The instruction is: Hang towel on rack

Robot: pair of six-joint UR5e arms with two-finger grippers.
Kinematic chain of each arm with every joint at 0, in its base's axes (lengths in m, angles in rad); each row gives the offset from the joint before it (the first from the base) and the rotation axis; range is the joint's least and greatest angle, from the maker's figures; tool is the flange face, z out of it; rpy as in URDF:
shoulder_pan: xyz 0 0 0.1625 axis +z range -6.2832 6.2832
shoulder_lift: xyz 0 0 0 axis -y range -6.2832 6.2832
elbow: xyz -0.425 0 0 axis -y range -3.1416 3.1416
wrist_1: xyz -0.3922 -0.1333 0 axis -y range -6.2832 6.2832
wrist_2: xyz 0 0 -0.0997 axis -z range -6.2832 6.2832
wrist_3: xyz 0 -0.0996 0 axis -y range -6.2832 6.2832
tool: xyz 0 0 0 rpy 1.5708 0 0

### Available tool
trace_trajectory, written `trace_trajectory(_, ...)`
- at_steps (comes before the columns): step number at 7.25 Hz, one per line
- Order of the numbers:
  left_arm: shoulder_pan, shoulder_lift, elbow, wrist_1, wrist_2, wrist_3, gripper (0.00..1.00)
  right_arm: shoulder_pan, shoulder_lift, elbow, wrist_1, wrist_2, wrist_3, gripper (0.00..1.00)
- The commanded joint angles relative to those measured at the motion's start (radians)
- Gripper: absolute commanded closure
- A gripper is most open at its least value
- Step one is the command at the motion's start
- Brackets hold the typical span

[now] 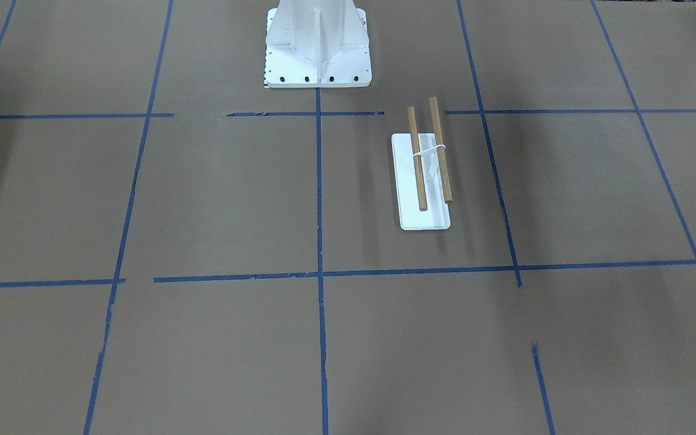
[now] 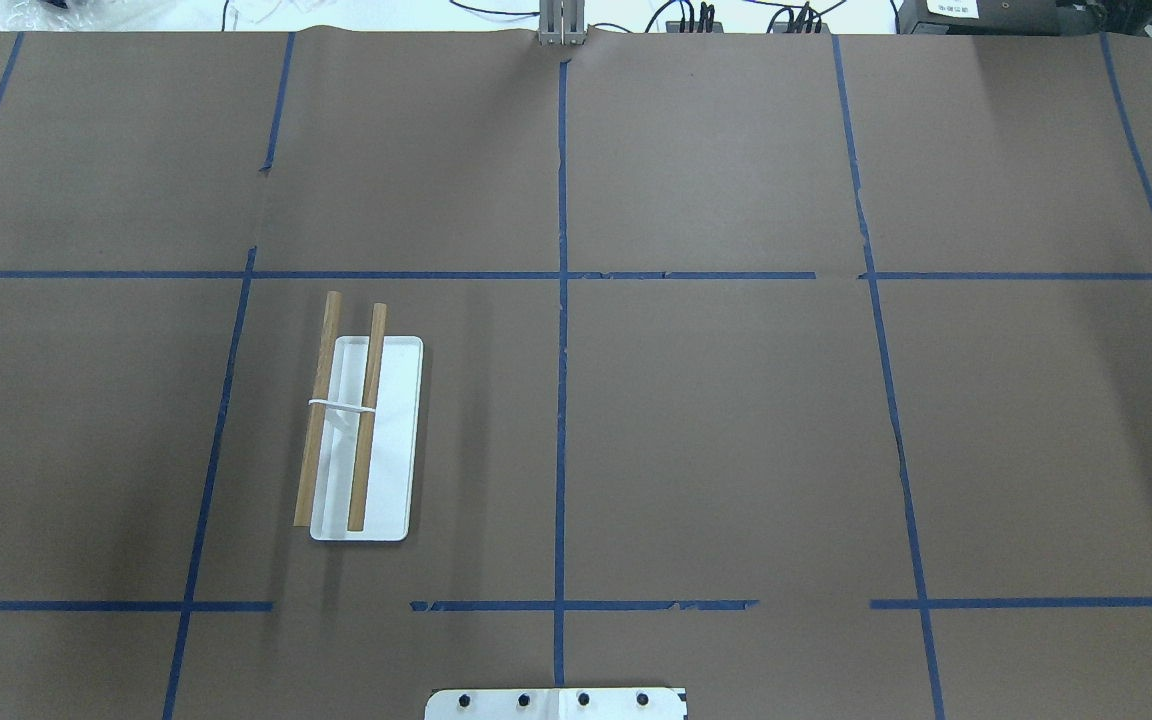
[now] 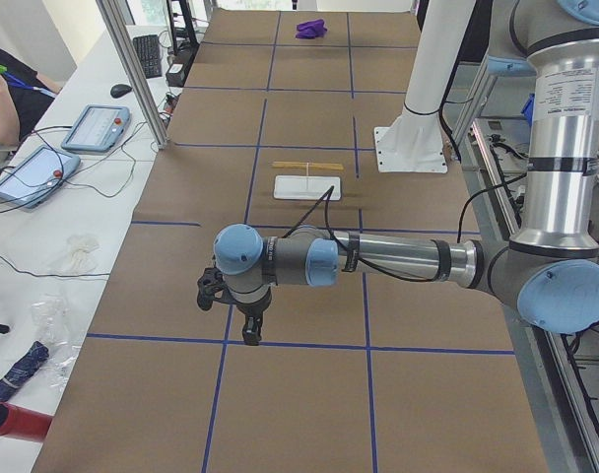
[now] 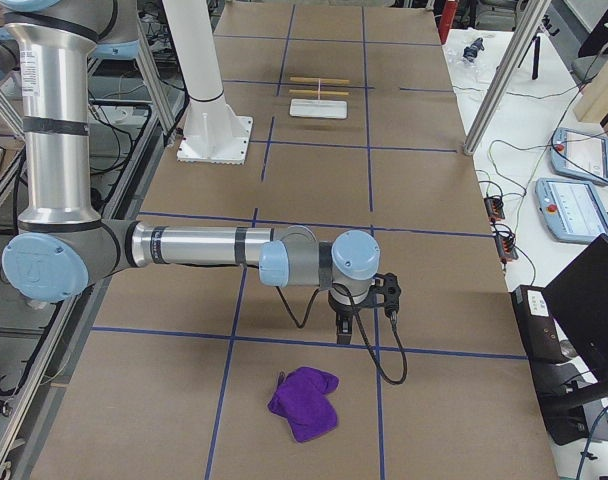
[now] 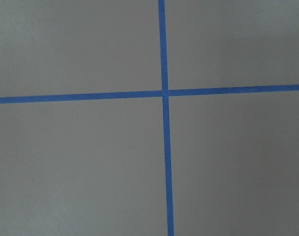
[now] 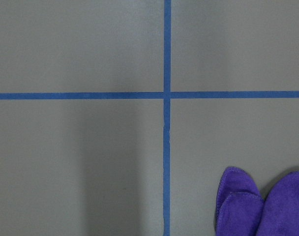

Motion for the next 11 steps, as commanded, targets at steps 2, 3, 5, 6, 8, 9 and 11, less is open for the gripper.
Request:
trace_trajectory(2,0.002,0.000,-0.015,-0.008,-0.001,0.001,0.00,0.003,0.010,0.008,0.001,0.001,0.007,0.00)
trace_trajectory(3,0.002,-0.004,-0.020,-0.011,-0.001,0.003,0.00,0.003,0.027,0.022,0.002,0.006,0.011,0.00)
trace_trajectory(5,0.003,-0.008,-0.023,-0.015,-0.001,0.006,0.00,0.000,0.064,0.008,-0.001,0.001,0.044,0.00)
trace_trajectory(6,0.003,-0.010,-0.025,-0.018,-0.003,0.006,0.00,-0.001,0.012,-0.035,0.048,0.003,0.039,0.00)
trace_trajectory(8,0.003,-0.010,-0.054,-0.017,-0.003,0.005,0.00,-0.001,-0.109,-0.092,0.340,-0.050,0.032,0.00)
trace_trajectory(9,0.003,-0.010,-0.060,-0.017,-0.003,0.005,0.00,-0.001,-0.134,-0.156,0.434,-0.063,0.028,0.00)
trace_trajectory(11,0.003,-0.010,-0.078,-0.015,-0.003,0.002,0.00,-0.027,-0.134,-0.305,0.548,-0.063,0.041,0.00)
